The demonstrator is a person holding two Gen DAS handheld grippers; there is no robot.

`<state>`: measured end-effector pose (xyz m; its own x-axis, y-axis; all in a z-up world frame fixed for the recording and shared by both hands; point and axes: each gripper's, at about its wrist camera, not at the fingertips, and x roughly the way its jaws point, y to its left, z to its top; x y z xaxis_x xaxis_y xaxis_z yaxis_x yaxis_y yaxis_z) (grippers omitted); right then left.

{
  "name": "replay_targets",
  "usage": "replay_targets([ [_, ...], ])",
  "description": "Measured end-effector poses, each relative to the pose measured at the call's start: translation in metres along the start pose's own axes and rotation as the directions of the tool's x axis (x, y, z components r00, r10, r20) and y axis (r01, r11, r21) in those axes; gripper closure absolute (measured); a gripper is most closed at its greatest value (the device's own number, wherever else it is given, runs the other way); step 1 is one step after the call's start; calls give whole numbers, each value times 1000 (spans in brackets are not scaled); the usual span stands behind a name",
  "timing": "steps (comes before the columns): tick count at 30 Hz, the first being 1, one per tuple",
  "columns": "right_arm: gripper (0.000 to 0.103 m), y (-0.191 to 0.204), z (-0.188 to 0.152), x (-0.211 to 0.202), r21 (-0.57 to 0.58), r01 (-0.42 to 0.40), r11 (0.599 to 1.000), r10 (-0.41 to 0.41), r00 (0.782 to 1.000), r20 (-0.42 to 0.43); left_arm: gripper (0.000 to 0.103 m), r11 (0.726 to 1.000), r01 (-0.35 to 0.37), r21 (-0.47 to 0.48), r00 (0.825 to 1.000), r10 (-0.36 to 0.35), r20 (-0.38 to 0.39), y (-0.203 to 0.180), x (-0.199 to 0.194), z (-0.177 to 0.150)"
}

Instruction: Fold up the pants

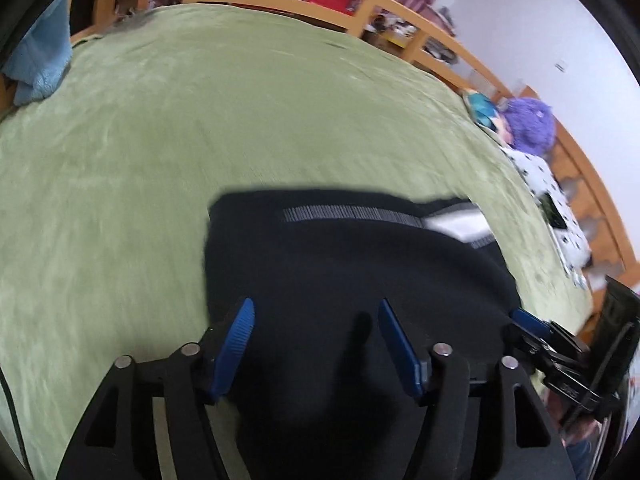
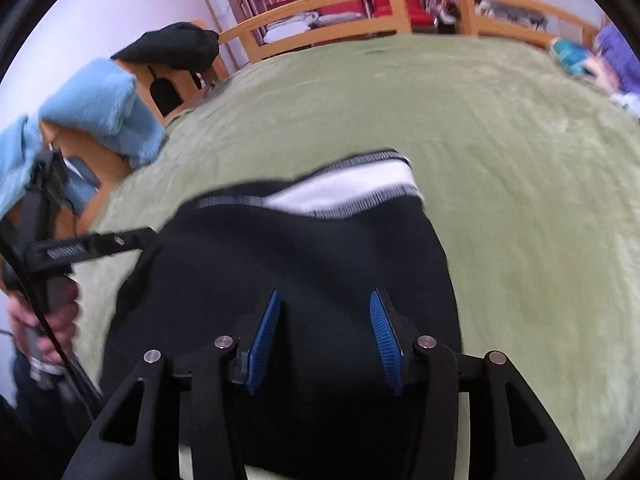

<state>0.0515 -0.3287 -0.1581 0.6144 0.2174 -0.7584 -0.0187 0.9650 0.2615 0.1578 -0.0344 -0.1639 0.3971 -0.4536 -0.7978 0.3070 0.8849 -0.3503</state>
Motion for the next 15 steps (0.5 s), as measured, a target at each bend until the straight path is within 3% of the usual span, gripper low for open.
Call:
replay_targets([
  [6, 55, -1, -40, -17, -29, 137, 990, -135, 989, 62, 29, 981, -140, 136, 990, 137, 32, -18, -6, -58],
  [9, 55, -2, -44, -19, -16, 187, 982, -185, 980, 71, 25, 995, -80, 55, 997, 81, -13, -6, -11, -69],
  [11, 41, -2, -47, -22, 0, 216, 976, -216, 975, 61, 25, 999, -26, -19, 999, 25, -26, 6, -21, -71],
  [15, 43, -9, -59, -35, 71, 224, 972, -228, 972, 49, 27, 995, -96, 16, 995, 95, 29, -2, -48, -74],
])
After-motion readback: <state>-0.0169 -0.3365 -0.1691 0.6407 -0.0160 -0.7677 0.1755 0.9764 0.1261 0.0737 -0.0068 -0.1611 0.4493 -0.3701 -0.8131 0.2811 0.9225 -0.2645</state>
